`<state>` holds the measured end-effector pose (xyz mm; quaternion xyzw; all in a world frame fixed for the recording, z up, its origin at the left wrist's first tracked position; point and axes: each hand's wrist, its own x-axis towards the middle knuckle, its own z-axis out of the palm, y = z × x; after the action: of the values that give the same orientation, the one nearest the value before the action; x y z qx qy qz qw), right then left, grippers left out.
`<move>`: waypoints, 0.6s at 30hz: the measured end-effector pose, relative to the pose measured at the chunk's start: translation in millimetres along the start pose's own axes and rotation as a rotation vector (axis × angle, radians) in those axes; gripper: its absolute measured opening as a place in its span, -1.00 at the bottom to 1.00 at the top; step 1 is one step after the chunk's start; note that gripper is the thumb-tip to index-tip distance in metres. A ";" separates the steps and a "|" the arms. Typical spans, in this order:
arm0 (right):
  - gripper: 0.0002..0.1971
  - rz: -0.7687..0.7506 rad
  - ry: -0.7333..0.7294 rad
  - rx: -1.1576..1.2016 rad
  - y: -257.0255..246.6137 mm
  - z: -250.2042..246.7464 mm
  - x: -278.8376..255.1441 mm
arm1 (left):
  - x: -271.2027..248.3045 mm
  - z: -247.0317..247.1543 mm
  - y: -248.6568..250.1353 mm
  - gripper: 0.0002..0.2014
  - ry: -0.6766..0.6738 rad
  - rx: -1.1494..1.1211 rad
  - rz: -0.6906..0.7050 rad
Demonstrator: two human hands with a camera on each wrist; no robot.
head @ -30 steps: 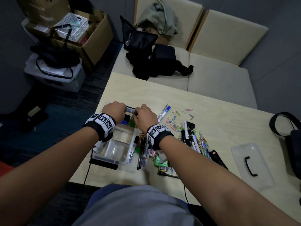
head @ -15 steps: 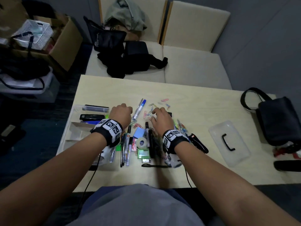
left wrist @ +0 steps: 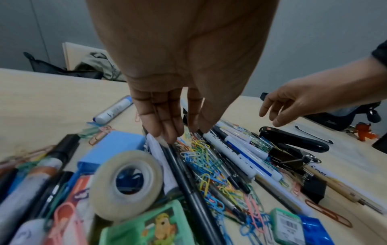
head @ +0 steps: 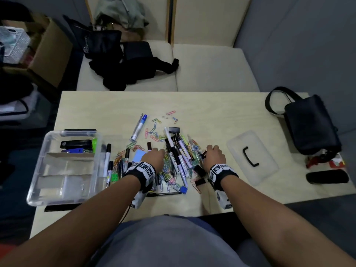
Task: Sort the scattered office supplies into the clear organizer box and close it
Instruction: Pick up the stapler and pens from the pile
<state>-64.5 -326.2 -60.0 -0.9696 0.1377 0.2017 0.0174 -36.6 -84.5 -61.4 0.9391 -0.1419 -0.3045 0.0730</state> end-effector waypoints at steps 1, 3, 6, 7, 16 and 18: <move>-0.56 0.006 -0.019 -0.005 5.3 3.8 0.1 | 2.0 2.6 1.6 -0.75 -0.006 -0.018 -0.008; -0.56 0.008 -0.042 0.001 13.6 10.1 2.6 | 6.0 6.6 5.4 -0.76 -0.013 -0.040 -0.019; -0.61 -0.002 -0.065 0.037 20.1 17.6 7.9 | 7.8 8.9 12.3 -0.79 -0.014 -0.076 -0.053; -0.63 -0.006 -0.062 0.052 21.4 18.3 9.1 | 9.0 9.7 14.2 -0.81 -0.010 -0.097 -0.058; -0.56 -0.045 -0.147 0.114 31.2 17.3 24.0 | 23.3 13.4 27.6 -0.81 0.043 -0.403 -0.207; -0.55 -0.059 -0.165 0.112 32.9 14.9 26.2 | 25.4 13.1 30.5 -0.74 0.064 -0.496 -0.269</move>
<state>-56.2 -363.3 -83.4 -0.9508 0.1184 0.2723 0.0889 -31.4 -122.1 -79.1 0.9120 0.0655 -0.3069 0.2641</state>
